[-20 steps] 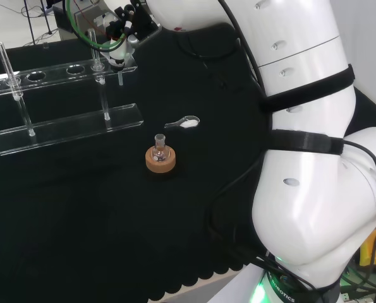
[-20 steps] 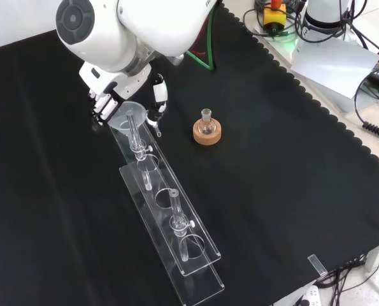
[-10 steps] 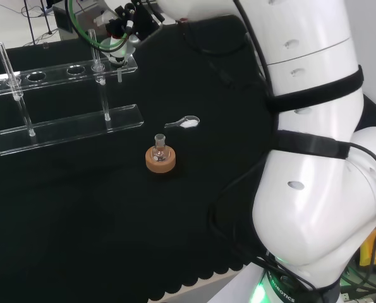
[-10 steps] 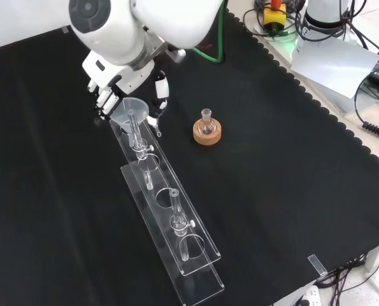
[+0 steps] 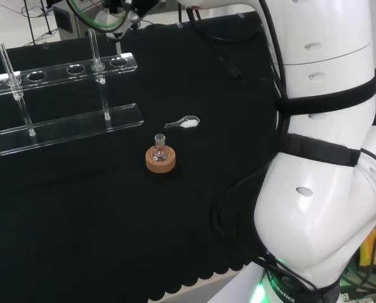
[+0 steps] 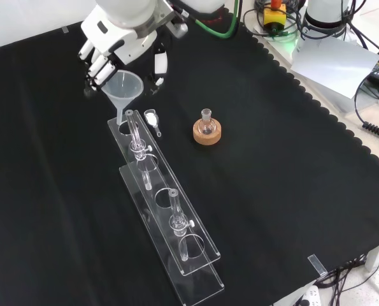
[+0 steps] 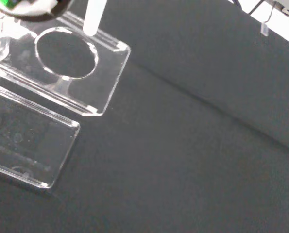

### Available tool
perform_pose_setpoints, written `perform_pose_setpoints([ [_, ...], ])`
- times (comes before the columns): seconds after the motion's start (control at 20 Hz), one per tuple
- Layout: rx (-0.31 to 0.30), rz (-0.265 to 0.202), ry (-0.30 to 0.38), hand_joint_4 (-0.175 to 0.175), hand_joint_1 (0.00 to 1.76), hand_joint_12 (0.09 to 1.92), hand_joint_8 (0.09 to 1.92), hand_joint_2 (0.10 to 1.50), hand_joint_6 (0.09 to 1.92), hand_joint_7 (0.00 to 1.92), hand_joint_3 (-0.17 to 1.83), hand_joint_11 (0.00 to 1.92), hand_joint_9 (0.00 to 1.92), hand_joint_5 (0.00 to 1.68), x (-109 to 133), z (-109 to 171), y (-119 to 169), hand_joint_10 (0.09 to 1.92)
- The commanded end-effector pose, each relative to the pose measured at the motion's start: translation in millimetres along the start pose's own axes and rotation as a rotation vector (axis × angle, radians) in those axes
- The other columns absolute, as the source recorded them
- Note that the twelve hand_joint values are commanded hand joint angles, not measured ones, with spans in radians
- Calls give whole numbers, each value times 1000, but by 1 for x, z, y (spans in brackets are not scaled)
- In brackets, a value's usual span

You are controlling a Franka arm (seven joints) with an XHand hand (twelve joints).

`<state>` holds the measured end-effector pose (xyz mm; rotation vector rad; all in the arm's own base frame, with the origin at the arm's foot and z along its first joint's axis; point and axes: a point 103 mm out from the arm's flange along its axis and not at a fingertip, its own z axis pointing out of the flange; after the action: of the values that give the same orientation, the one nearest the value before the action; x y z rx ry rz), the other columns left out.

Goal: Pick up the funnel from the transparent funnel stand.

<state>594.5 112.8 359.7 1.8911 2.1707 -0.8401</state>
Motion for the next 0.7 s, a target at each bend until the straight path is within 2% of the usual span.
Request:
perform_pose_setpoints([
  [0.05, 51, 66, -42, -61, 826, 1276, 712, 642, 112, 576, 681, 523, 885, 570, -26, -31, -50, 521],
  [0.35, 48, 91, -33, -60, 826, 1275, 711, 642, 118, 570, 682, 520, 895, 568, -24, -30, -102, 517],
  [0.7, 57, 89, -14, -59, 825, 1276, 711, 642, 127, 566, 684, 520, 902, 565, -12, -16, -148, 511],
])
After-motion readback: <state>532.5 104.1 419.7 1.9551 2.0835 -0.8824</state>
